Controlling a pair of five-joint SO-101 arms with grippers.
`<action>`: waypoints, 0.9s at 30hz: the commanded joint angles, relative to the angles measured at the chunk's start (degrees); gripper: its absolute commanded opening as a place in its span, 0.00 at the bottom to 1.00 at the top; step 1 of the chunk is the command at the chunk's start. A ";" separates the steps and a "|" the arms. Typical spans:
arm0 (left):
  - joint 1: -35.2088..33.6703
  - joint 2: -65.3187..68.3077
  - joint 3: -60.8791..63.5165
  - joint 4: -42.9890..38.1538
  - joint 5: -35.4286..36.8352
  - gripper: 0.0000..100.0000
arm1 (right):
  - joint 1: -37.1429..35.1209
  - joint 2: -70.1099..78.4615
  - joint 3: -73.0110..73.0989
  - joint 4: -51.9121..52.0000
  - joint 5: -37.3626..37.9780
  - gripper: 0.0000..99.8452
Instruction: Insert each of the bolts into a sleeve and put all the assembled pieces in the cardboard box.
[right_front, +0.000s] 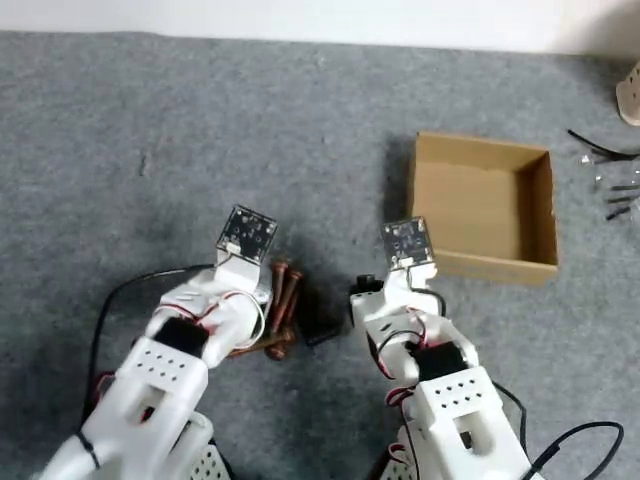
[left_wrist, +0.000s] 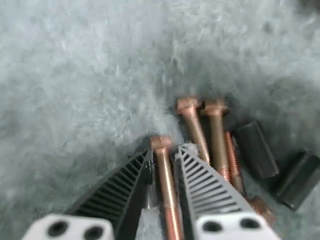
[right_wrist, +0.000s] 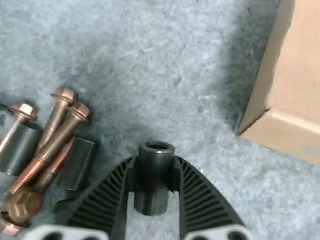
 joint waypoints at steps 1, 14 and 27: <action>1.36 9.27 -7.25 0.35 -0.35 0.09 | 1.01 -1.36 -0.40 -1.45 0.70 0.00; -1.45 34.86 -24.57 10.46 -0.26 0.09 | 1.01 -1.36 0.48 -2.51 0.79 0.00; -0.40 35.38 -26.07 17.67 -0.26 0.09 | 1.01 -1.36 1.01 -3.21 0.79 0.00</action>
